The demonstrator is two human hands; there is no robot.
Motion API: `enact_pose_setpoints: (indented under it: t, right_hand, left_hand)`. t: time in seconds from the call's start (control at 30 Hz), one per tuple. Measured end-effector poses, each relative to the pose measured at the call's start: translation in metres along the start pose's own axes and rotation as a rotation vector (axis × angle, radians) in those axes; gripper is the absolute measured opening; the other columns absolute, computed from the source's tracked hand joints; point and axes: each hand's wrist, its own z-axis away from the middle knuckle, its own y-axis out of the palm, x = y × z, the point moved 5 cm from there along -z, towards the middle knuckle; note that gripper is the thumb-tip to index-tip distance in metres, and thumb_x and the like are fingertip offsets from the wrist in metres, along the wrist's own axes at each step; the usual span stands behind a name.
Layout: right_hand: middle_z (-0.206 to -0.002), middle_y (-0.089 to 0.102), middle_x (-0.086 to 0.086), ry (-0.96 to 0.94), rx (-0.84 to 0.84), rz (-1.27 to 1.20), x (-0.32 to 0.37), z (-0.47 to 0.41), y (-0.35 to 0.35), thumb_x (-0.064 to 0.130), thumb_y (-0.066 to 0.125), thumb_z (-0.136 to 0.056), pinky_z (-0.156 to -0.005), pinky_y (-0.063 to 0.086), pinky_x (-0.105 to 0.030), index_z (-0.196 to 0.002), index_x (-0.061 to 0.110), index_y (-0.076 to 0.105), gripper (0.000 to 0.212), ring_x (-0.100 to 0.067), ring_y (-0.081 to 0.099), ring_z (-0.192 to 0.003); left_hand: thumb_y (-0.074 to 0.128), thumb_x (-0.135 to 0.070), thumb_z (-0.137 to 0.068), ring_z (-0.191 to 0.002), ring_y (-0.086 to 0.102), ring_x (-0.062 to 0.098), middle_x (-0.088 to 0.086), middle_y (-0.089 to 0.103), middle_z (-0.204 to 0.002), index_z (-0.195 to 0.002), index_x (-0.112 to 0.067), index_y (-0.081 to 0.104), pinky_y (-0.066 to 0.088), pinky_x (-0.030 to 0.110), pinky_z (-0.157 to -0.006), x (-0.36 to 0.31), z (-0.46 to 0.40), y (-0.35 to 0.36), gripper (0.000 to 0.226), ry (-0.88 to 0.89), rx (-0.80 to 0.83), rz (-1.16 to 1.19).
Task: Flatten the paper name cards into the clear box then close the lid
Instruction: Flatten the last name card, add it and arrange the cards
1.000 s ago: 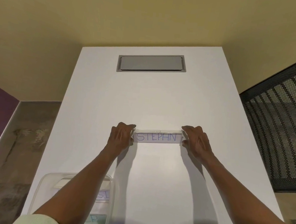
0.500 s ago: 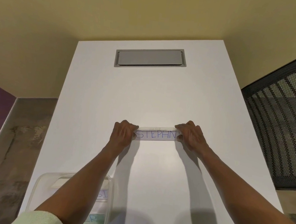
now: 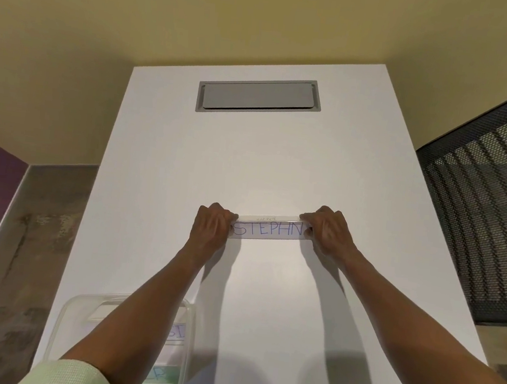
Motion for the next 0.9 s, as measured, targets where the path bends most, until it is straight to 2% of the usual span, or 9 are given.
enact_pose_setpoints:
  t: [0.1, 0.2, 0.33, 0.4, 0.53, 0.67, 0.77, 0.9]
  right_hand:
    - [-0.056, 0.054, -0.005, -0.008, 0.003, 0.039, 0.006, -0.001, -0.006, 0.004, 0.054, -0.062, -0.055, 0.024, -0.028, -0.080, 0.013, 0.066, 0.024, -0.029, 0.052, -0.061]
    - [-0.056, 0.056, -0.004, 0.017, -0.003, 0.038, 0.008, 0.001, -0.012, 0.003, 0.055, -0.062, -0.056, 0.023, -0.029, -0.078, 0.014, 0.066, 0.022, -0.030, 0.053, -0.062]
    - [-0.066, 0.063, -0.004, -0.003, 0.009, 0.050, 0.012, 0.007, -0.025, 0.002, 0.070, -0.061, -0.058, 0.027, -0.029, -0.089, 0.014, 0.069, 0.031, -0.031, 0.058, -0.068]
    - [-0.061, 0.062, -0.004, 0.011, 0.004, 0.050, 0.019, 0.007, -0.040, 0.000, 0.073, -0.059, -0.057, 0.027, -0.029, -0.083, 0.015, 0.070, 0.028, -0.032, 0.058, -0.067]
    - [-0.054, 0.059, -0.007, 0.030, -0.025, 0.017, 0.040, 0.011, -0.074, 0.009, 0.059, -0.064, -0.056, 0.026, -0.030, -0.075, 0.014, 0.070, 0.016, -0.031, 0.055, -0.063]
    - [-0.051, 0.058, 0.000, -0.031, -0.072, 0.050, 0.058, 0.022, -0.098, 0.009, 0.060, -0.059, -0.054, 0.028, -0.028, -0.073, 0.016, 0.069, 0.017, -0.028, 0.054, -0.058]
    - [-0.051, 0.059, -0.002, -0.026, -0.075, 0.076, 0.072, 0.029, -0.113, 0.009, 0.058, -0.062, -0.053, 0.029, -0.028, -0.074, 0.014, 0.068, 0.017, -0.030, 0.053, -0.058]
    - [-0.053, 0.058, -0.002, -0.045, -0.072, 0.120, 0.097, 0.044, -0.127, 0.008, 0.067, -0.063, -0.051, 0.030, -0.028, -0.080, 0.014, 0.071, 0.019, -0.030, 0.052, -0.057]
  left_hand:
    - [0.045, -0.002, -0.062, -0.055, 0.051, 0.023, -0.005, 0.057, -0.049, -0.062, -0.020, 0.059, 0.032, 0.029, -0.050, 0.000, -0.001, -0.001, 0.023, -0.017, 0.009, -0.012]
    - [0.047, -0.001, -0.059, -0.050, 0.047, 0.022, -0.006, 0.052, -0.044, -0.056, -0.023, 0.051, 0.025, 0.027, -0.048, -0.003, -0.002, -0.013, 0.023, 0.007, -0.017, -0.026]
    - [0.047, -0.002, -0.059, -0.050, 0.048, 0.022, -0.006, 0.054, -0.045, -0.056, -0.022, 0.054, 0.026, 0.027, -0.048, -0.003, 0.002, -0.029, 0.022, 0.017, -0.021, -0.032]
    - [0.044, -0.002, -0.059, -0.052, 0.048, 0.022, -0.005, 0.057, -0.046, -0.056, -0.019, 0.053, 0.027, 0.026, -0.050, -0.005, 0.005, -0.041, 0.020, 0.007, -0.021, -0.017]
    - [0.043, -0.002, -0.057, -0.050, 0.032, 0.019, -0.003, 0.048, -0.040, -0.051, -0.022, 0.035, 0.005, 0.021, -0.052, -0.013, 0.015, -0.081, 0.022, 0.019, -0.087, -0.010]
    - [0.039, 0.002, -0.054, -0.046, 0.035, 0.021, -0.005, 0.033, -0.040, -0.050, -0.022, 0.039, -0.002, 0.020, -0.055, -0.015, 0.031, -0.112, 0.025, 0.061, -0.136, -0.046]
    - [0.038, 0.002, -0.055, -0.045, 0.043, 0.023, -0.004, 0.043, -0.039, -0.048, -0.016, 0.047, 0.004, 0.018, -0.053, -0.014, 0.043, -0.130, 0.021, 0.061, -0.164, -0.048]
    - [0.054, 0.003, -0.056, -0.049, 0.053, 0.025, -0.002, 0.060, -0.048, -0.059, -0.013, 0.068, 0.034, 0.026, -0.046, -0.004, 0.067, -0.145, 0.021, 0.025, -0.155, -0.075]
